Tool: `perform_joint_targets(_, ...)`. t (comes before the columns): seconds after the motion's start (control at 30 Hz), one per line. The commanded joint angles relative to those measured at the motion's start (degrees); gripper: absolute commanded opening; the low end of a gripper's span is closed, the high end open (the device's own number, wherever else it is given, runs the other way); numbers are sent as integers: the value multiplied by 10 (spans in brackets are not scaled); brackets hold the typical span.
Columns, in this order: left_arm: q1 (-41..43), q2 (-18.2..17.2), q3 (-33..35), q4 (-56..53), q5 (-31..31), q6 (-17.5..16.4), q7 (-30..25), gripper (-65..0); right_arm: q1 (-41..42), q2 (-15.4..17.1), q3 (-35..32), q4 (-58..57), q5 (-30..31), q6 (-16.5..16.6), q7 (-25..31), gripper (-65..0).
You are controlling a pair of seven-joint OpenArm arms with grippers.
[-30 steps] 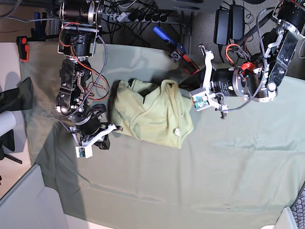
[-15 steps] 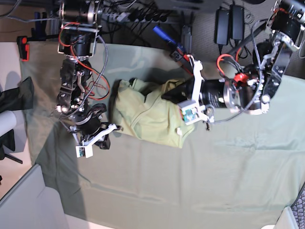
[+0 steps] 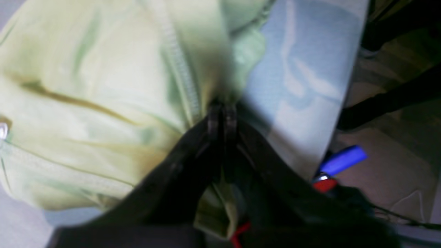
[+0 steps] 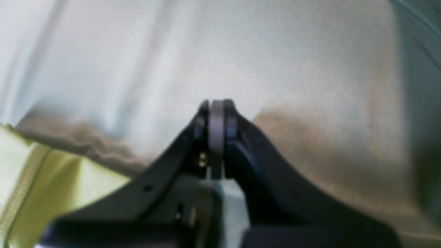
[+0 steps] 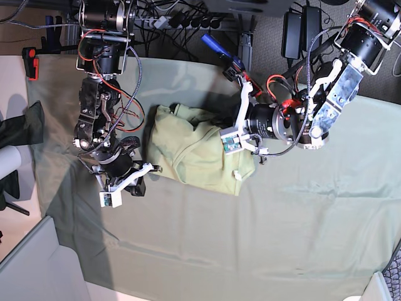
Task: Fold the T-shirt properly
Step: 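Press both grippers against opposite sides of the bundle to square it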
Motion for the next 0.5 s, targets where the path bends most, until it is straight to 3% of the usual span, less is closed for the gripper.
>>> perform_joint_targets(0.0, -10, 1, -2, 0, -8, -3, -12, -650, 14, 6, 2, 8, 12, 12, 13, -650)
perform_joint_targets(0.47, -15, 1, -2, -66, 29, -3, -35, -650, 3, 6, 2, 9, 44, 14, -14, -650)
